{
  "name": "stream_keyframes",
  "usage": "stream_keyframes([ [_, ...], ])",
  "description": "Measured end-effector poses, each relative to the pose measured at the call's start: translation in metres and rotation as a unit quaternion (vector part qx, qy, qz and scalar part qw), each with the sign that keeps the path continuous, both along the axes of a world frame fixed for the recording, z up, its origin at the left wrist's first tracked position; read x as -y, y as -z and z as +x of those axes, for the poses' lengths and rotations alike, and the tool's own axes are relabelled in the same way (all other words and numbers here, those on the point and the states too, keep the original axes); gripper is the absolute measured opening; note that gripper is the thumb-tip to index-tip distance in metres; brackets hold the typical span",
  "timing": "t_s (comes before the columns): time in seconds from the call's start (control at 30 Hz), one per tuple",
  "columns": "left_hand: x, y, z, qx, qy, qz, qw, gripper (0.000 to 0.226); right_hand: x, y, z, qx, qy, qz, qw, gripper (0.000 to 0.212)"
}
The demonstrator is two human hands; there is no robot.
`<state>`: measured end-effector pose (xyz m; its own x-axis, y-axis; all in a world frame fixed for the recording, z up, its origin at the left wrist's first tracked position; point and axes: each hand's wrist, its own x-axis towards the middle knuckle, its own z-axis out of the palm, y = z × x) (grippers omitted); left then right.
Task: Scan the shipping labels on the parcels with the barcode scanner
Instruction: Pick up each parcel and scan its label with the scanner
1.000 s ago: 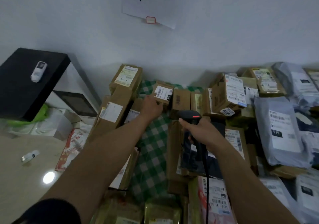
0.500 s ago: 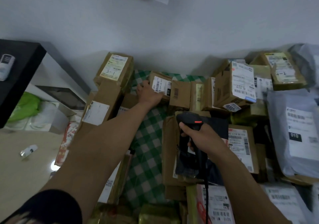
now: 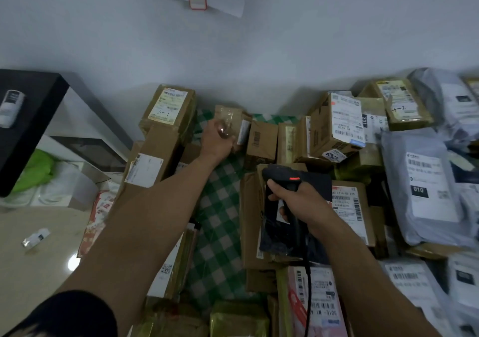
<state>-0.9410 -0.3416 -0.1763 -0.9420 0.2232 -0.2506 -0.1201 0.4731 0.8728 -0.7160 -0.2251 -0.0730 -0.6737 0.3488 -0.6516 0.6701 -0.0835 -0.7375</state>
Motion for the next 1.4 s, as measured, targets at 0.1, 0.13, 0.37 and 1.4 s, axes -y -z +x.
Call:
stream_keyframes([
  [0.1,0.004,-0.019,0.002,-0.014,-0.031,0.043,0.999,0.059,0.001,-0.013,0.007,-0.022,0.007,0.01,1.0,0.015],
  [0.13,0.005,-0.026,0.003,-0.024,-0.037,0.052,0.998,0.058,0.001,-0.018,0.011,-0.03,0.007,0.013,0.999,0.014],
  [0.37,0.037,-0.092,0.055,-0.053,-0.044,0.181,0.981,0.043,0.005,-0.063,0.05,-0.074,0.019,0.059,0.995,0.019],
  [1.4,0.134,-0.227,0.197,-0.001,0.209,0.236,0.949,0.094,0.039,-0.222,0.05,-0.274,-0.053,0.32,0.905,0.023],
])
